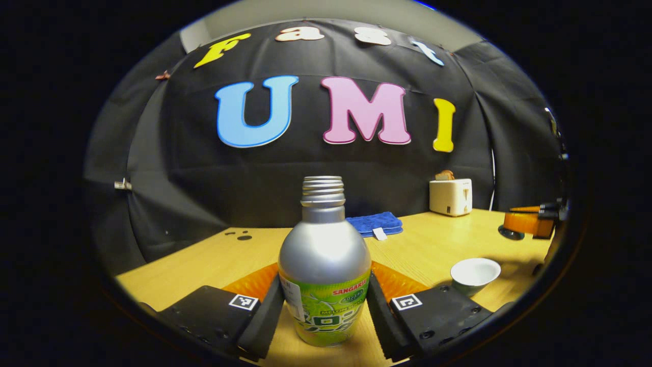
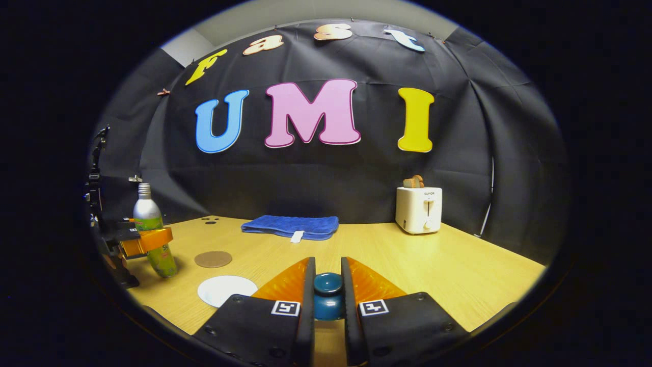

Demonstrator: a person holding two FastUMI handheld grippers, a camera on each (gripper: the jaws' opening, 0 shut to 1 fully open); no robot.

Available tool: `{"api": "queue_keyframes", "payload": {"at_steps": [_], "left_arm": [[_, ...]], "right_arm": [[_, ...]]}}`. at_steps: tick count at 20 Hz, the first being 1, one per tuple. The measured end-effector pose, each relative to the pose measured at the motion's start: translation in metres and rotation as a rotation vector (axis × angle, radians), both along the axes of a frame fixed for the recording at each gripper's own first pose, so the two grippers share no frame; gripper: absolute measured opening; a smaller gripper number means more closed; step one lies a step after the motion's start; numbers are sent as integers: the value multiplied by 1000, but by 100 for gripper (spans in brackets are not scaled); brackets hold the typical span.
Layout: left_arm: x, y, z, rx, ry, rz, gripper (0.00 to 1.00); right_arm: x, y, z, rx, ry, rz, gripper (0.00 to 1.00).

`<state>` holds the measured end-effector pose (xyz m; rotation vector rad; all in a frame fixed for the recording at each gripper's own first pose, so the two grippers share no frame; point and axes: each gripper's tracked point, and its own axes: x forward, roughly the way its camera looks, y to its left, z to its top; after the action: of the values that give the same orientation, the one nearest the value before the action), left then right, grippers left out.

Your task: Open the teacup lid with one hand, grasp the water bottle and pour water into the teacup with the other hand; after pouring, place the water bottle on the coaster and then close the teacup lid.

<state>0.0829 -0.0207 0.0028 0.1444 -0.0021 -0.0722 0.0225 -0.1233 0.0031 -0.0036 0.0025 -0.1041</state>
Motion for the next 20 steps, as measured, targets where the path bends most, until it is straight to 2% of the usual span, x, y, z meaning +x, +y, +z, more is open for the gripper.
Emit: {"api": "queue_keyframes", "payload": {"at_steps": [5,8,11,15,20], "left_arm": [[3,-17,14,232,5,-13,80],[7,-23,28,510,-40,-11,80],[12,-39,28,753,-51,-50,78],[13,-57,13,984,-53,-117,79],[15,-69,5,1250,-80,-164,79]], "right_arm": [[4,-12,0,0,2,11,28],[7,-21,1,0,2,17,27],[8,-33,1,0,2,9,28],[9,-40,2,0,1,7,28],[9,-38,2,-1,1,20,28]]}}
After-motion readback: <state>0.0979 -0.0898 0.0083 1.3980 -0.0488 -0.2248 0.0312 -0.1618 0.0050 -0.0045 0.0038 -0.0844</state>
